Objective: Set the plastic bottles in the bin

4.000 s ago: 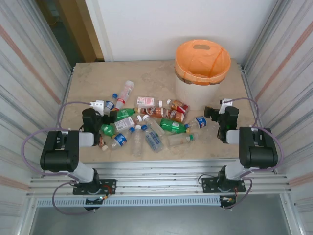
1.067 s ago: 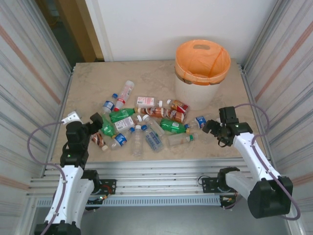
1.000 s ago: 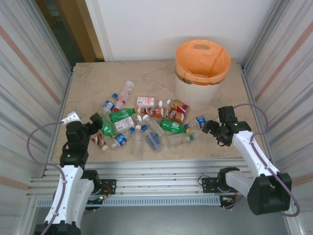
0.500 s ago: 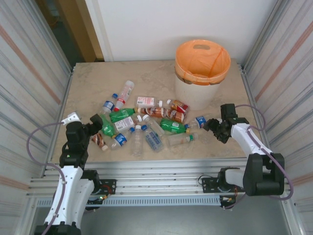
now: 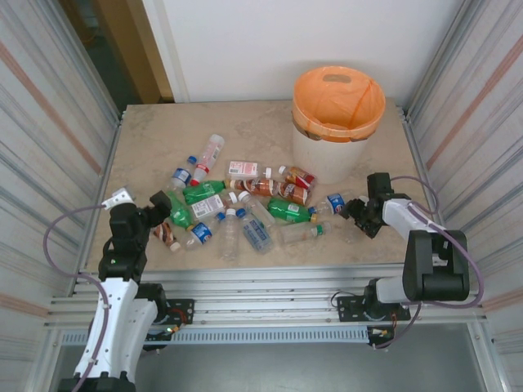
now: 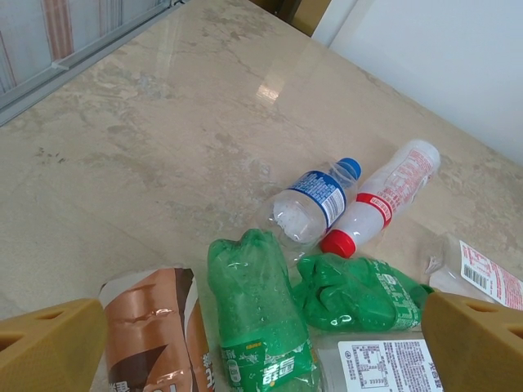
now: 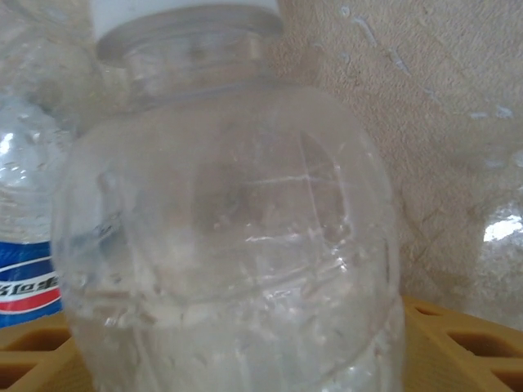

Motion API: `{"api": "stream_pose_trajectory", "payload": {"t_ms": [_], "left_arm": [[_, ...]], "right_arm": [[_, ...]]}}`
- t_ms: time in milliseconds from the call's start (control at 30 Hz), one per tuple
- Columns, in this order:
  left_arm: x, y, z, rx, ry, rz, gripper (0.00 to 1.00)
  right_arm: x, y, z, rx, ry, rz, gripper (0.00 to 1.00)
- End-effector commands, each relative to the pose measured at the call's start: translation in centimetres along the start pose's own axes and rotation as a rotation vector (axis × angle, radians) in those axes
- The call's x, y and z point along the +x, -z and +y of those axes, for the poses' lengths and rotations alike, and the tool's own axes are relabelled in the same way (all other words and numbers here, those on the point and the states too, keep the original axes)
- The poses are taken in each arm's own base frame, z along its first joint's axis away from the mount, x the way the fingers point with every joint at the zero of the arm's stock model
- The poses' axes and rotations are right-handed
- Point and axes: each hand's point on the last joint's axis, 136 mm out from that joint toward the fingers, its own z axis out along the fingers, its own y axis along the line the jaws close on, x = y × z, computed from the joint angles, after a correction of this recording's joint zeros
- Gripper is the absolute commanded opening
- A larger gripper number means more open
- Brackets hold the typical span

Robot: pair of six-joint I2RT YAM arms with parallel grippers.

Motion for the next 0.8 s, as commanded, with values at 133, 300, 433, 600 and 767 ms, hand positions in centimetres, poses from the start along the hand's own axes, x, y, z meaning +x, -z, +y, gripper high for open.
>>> {"api": "stream_pose_trajectory", "payload": {"t_ms": [133,300,433,600,767], "left_arm": [[-2.0,1.3,0.1,-0.026,0.036,-0.047,0.99],[-2.3,1.6,0.2,-0.033,0.05,-0.05,0.99],[-2.5,1.9,0.0,-0.036,0.06,-0.041,0.99],[-2.7,2.2,-0.2,-0.029,0.06,-0.027,0.99],[-2.9,2.5,-0.4,-0.027,0.059,-0.019,0.99]], "right_arm": [[0.1,-0.5,-1.2,0.046,0.007,0.005,0.59],[-1.0,2.2,-1.1,0.064,0.022,-0.067,0.49],[-3.0,7.1,-0.4,0.066,0.052,-0.194,0.43],[-6.1,15.5,1.9,0.022,0.103,-0.393,0.37],[-9.5,24.6,6.2,-0.118,0.149,-0.599,0.31]]}}
